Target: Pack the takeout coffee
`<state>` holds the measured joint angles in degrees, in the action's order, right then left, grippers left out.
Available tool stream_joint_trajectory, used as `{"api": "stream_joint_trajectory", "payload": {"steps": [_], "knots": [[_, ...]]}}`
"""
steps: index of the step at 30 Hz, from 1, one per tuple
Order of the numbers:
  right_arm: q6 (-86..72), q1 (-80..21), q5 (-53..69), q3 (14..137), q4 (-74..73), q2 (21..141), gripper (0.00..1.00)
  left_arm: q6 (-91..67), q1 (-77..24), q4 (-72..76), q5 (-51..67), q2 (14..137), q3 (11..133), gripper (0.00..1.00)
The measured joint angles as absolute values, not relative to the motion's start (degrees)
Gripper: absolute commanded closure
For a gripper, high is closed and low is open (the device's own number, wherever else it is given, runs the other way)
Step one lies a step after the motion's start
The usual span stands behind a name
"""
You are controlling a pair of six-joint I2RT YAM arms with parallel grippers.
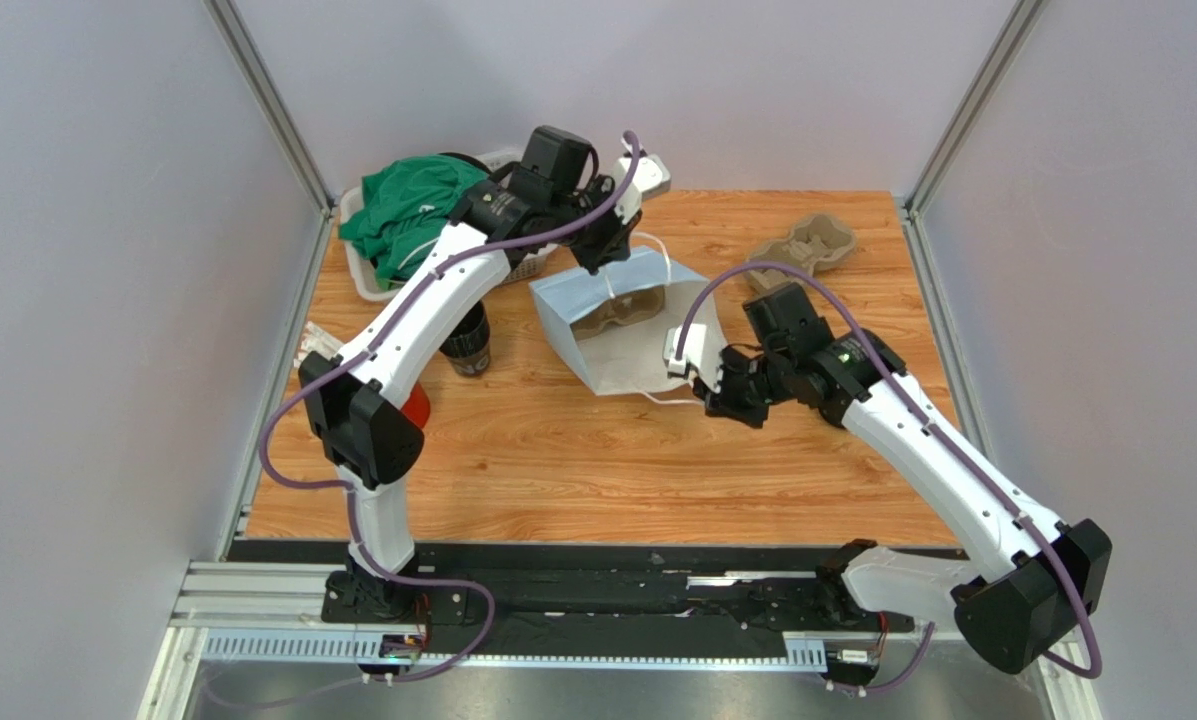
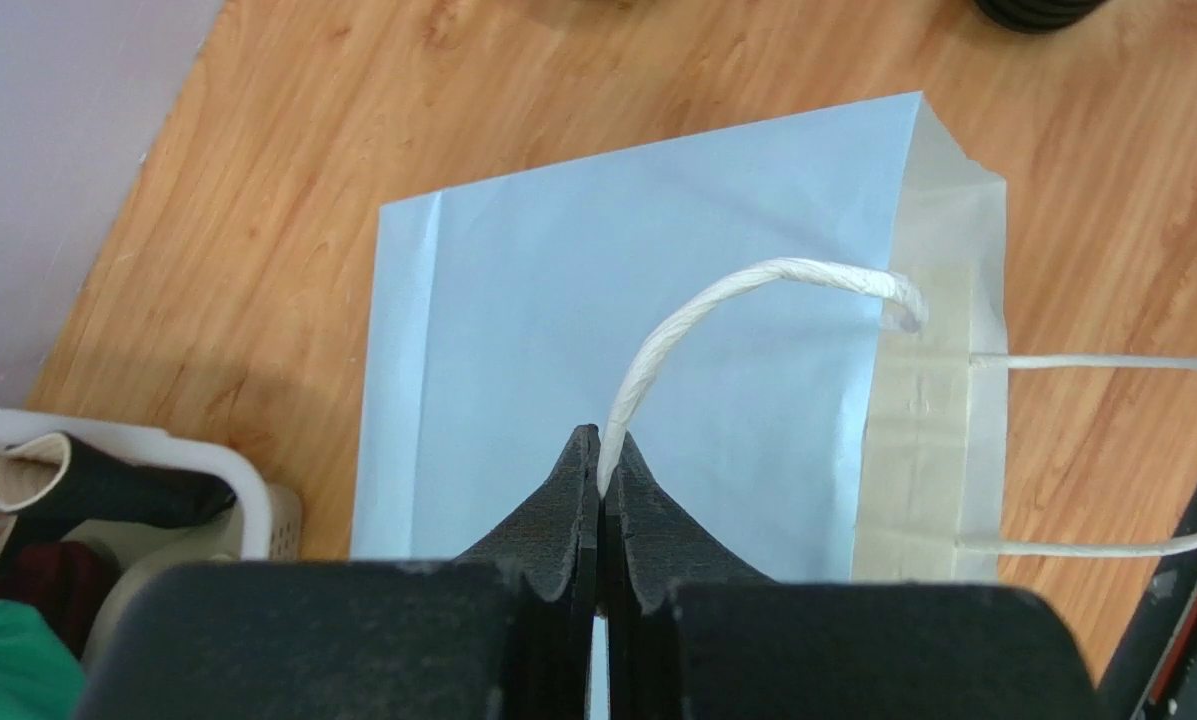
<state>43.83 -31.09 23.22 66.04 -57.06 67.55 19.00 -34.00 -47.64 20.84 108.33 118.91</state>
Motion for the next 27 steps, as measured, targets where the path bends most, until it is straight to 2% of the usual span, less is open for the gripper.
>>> {"api": "stream_joint_trajectory", "payload": {"steps": [5, 14, 21, 27], "knots": [[44.01, -34.98, 23.51, 63.31, -58.13, 64.6, 1.0, 21.61, -35.94, -47.86, 22.79, 102.78, 113.01, 1.0], [43.4, -36.42, 22.7, 62.72, -57.93, 63.26, 1.0, 22.39, -36.62, -47.29, 23.11, 97.17, 111.79, 1.0], [39.22, -36.58, 16.4, 66.65, -55.16, 63.44, 1.0, 20.14, -36.62, -45.34, 16.36, 97.82, 112.25, 1.0], [33.52, -36.58, 9.26, 75.9, -48.51, 65.93, 1.0, 17.26, -36.6, -42.17, 7.86, 100.75, 115.31, 1.0]]}}
